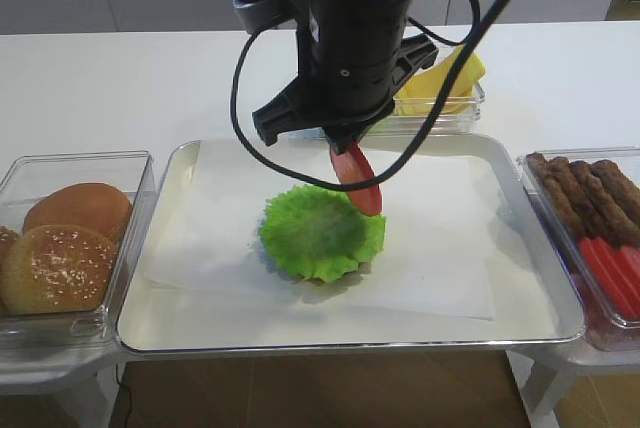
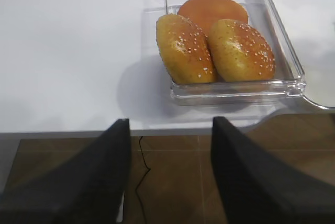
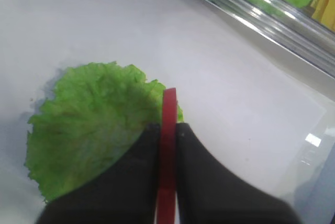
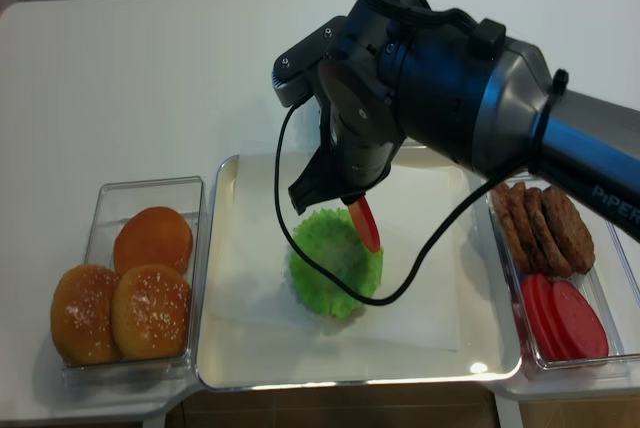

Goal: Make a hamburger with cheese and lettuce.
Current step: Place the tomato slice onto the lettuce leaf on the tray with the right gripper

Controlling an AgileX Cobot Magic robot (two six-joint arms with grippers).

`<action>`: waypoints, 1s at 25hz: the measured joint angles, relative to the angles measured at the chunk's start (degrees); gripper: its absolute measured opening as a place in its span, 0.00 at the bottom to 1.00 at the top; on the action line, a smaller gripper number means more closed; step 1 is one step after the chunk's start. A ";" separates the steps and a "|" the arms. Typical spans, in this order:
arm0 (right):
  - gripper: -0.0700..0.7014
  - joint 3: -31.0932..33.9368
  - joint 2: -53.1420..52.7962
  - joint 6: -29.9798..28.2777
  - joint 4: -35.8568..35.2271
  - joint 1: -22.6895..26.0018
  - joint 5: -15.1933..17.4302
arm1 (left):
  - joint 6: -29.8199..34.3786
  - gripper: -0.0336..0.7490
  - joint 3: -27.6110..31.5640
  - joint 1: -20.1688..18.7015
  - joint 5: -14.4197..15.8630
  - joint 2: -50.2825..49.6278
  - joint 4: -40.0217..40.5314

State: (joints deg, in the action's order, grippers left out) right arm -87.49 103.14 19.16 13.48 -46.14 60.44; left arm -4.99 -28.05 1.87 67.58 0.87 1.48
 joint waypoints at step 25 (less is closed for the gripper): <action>0.16 -0.23 1.44 -1.37 -0.84 -0.04 -0.19 | 0.00 0.52 0.00 0.00 0.00 0.00 0.00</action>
State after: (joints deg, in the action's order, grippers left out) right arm -87.72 104.58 17.79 12.64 -46.18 60.26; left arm -4.99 -28.05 1.87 67.58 0.87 1.48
